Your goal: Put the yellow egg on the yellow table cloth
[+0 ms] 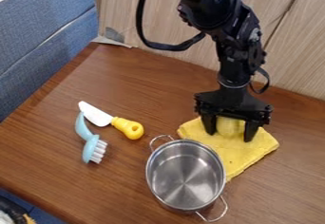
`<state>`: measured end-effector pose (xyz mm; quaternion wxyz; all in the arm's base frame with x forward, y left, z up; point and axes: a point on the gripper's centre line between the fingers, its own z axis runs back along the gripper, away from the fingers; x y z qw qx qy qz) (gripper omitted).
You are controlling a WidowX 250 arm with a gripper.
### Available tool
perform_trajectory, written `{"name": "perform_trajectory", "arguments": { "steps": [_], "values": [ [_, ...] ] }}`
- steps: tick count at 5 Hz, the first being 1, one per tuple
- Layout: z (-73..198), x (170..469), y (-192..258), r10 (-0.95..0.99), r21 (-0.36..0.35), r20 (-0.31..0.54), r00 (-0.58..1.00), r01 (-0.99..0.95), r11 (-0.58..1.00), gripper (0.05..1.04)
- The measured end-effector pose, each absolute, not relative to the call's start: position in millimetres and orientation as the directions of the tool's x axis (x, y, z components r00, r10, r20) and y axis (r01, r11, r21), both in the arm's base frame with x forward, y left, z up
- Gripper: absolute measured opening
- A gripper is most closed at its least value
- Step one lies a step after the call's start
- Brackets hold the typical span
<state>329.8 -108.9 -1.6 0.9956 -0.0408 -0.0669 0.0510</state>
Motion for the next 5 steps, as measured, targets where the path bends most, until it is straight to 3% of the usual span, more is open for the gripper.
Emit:
{"name": "perform_trajectory", "arguments": {
  "steps": [1, 4, 5],
  "values": [
    [5.7, 331.0, -110.3, 0.112, -0.092, 0.145, 0.983, -0.099, 0.991, 1.000],
    [87.7, 325.9, -100.2, 0.149, -0.149, 0.279, 0.949, -0.111, 0.983, 1.000],
    [89.8, 325.9, -97.8, 0.159, -0.152, 0.280, 0.947, -0.119, 0.981, 1.000]
  ]
}}
